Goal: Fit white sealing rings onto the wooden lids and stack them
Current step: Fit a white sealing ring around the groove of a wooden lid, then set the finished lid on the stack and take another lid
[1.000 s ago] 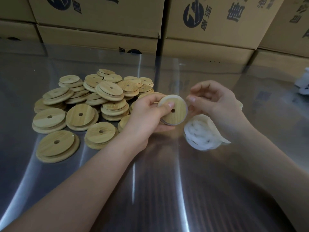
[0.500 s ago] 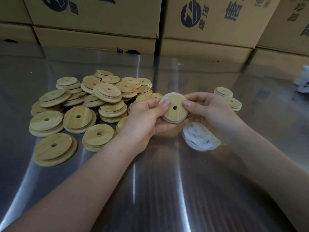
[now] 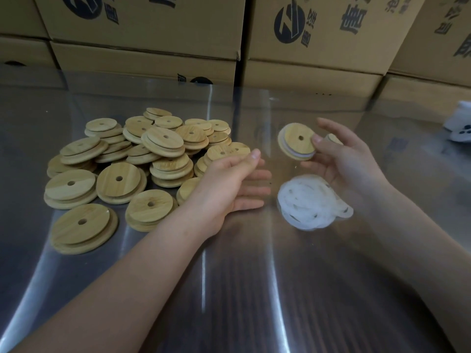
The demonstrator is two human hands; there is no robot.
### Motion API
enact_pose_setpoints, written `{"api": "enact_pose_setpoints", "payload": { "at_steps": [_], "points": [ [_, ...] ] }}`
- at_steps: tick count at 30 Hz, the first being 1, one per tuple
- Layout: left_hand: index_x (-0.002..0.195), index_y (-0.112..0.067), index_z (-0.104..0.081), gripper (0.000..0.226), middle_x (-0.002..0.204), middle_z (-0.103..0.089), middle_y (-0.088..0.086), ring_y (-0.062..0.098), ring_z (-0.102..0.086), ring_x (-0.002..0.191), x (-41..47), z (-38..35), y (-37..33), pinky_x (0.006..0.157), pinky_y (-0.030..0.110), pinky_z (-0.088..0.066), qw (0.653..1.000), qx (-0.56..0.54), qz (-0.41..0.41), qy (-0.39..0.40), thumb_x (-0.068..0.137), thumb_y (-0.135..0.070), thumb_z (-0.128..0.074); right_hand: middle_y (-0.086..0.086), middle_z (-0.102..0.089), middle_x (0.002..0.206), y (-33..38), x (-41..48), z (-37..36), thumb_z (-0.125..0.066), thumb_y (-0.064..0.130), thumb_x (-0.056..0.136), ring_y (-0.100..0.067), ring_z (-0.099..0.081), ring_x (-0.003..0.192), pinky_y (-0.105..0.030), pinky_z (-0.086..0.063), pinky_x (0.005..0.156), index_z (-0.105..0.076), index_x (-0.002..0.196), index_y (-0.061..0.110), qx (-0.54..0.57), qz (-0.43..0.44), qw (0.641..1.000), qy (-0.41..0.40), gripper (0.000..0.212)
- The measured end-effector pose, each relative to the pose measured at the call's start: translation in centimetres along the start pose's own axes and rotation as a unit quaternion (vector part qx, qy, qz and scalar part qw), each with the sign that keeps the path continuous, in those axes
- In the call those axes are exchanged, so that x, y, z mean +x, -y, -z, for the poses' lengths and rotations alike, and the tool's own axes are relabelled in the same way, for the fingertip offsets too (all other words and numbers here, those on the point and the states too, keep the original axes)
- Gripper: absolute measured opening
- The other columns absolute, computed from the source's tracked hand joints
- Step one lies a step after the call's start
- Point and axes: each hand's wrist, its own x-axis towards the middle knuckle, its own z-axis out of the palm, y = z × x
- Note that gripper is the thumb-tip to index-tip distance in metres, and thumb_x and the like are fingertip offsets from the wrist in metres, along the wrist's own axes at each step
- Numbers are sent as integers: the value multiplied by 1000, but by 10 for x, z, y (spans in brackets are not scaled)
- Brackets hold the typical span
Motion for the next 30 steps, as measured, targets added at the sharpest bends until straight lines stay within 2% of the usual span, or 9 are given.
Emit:
{"api": "enact_pose_setpoints", "payload": {
  "at_steps": [5, 9, 11, 14, 17, 20, 23, 27, 30],
  "points": [
    [99, -12, -69, 29, 90, -77, 6, 22, -74, 75, -2, -5, 1, 65, 29, -62, 999, 46, 4, -1, 98, -37, -55, -12, -69, 104, -4, 16, 23, -56, 0, 95, -15, -72, 74, -22, -57, 61, -64, 120, 9, -33, -2, 995, -90, 28],
    [97, -11, -69, 27, 89, -76, 7, 20, -73, 72, -4, -7, -1, 67, 29, -62, 998, 66, 6, 0, 100, -32, -52, -15, -68, 110, -11, 28, 38, -60, 1, 93, -23, -68, 83, -24, -58, 64, -68, 104, 16, -91, 13, 986, -141, 20],
    [98, -10, -69, 26, 91, -76, 9, 20, -72, 72, -5, -8, -1, 68, 30, -61, 997, 74, 3, -2, 101, -29, -52, -16, -68, 110, -14, 34, 44, -62, 2, 92, -22, -69, 78, -24, -58, 64, -71, 97, 16, -130, 20, 978, -163, 18],
    [98, -11, -69, 22, 93, -75, 9, 21, -72, 74, -6, -9, -1, 70, 30, -60, 995, 99, -6, -4, 101, -21, -51, -13, -67, 96, -18, 41, 49, -65, 5, 91, -12, -67, 62, -21, -58, 60, -72, 96, 11, -167, 5, 971, -171, 11],
    [98, -10, -69, 20, 92, -74, 8, 18, -70, 73, -7, -11, 0, 69, 28, -60, 991, 130, -21, -6, 101, -14, -50, -7, -66, 80, -20, 44, 54, -72, 10, 86, -10, -64, 54, -21, -59, 62, -72, 106, 8, -228, -15, 963, -145, 20],
    [95, -11, -69, 21, 91, -74, 8, 16, -69, 70, -8, -12, 1, 66, 26, -59, 988, 152, -35, -7, 100, -9, -49, -9, -67, 87, -17, 44, 56, -82, 23, 76, -17, -60, 67, -27, -53, 65, -73, 102, 22, -341, 0, 932, -121, 28],
    [92, -13, -68, 21, 88, -73, 6, 14, -67, 67, -8, -13, 1, 61, 23, -57, 982, 180, -57, -8, 99, -7, -49, -5, -64, 98, -15, 44, 57, -86, 35, 69, -19, -59, 84, -36, -51, 80, -70, 99, 33, -432, 25, 895, -110, 34],
    [90, -15, -68, 22, 86, -72, 5, 14, -66, 68, -9, -15, 4, 59, 21, -55, 976, 204, -77, -6, 98, -6, -49, -4, -63, 98, -15, 45, 61, -82, 43, 72, -20, -56, 96, -29, -38, 79, -68, 103, 28, -534, 64, 839, -78, 37],
    [90, -16, -68, 22, 83, -72, 2, 15, -66, 68, -9, -15, 5, 60, 23, -55, 973, 215, -82, -7, 98, -7, -49, -4, -61, 98, -15, 45, 61, -73, 50, 79, -23, -54, 96, -31, -37, 77, -63, 108, 24, -592, 78, 800, -63, 39]
  ]
}}
